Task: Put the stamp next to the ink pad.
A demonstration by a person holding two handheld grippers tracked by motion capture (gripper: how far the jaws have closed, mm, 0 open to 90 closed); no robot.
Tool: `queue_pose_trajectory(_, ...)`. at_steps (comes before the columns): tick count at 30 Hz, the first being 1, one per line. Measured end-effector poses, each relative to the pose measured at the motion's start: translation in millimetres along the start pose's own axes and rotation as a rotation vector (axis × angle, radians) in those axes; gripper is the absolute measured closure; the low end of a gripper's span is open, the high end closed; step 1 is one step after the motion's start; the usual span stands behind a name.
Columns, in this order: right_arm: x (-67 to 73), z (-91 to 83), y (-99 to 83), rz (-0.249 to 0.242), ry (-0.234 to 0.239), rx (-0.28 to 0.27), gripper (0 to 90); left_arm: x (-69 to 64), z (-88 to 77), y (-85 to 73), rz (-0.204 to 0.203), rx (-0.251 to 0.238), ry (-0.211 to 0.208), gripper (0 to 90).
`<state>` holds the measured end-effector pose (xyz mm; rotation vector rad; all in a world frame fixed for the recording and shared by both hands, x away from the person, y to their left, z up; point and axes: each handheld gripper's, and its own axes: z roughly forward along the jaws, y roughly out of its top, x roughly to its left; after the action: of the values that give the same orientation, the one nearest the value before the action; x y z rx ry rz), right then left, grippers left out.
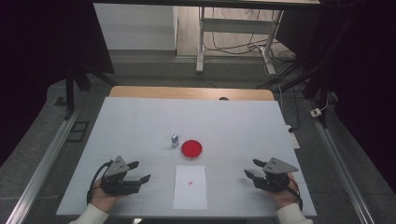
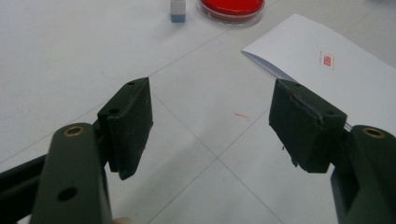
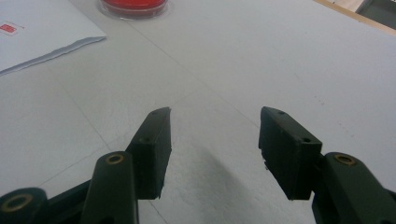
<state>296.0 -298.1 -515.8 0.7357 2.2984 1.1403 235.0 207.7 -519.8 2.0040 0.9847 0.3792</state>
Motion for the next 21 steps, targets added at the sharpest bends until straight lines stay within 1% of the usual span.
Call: queue_pose_trajectory(21,0.3,-0.7,0.2,-0.006,-0.004,-0.004,43.8,0.4,0.3,-0.3,-0.001,0.0,-0.001,30.2)
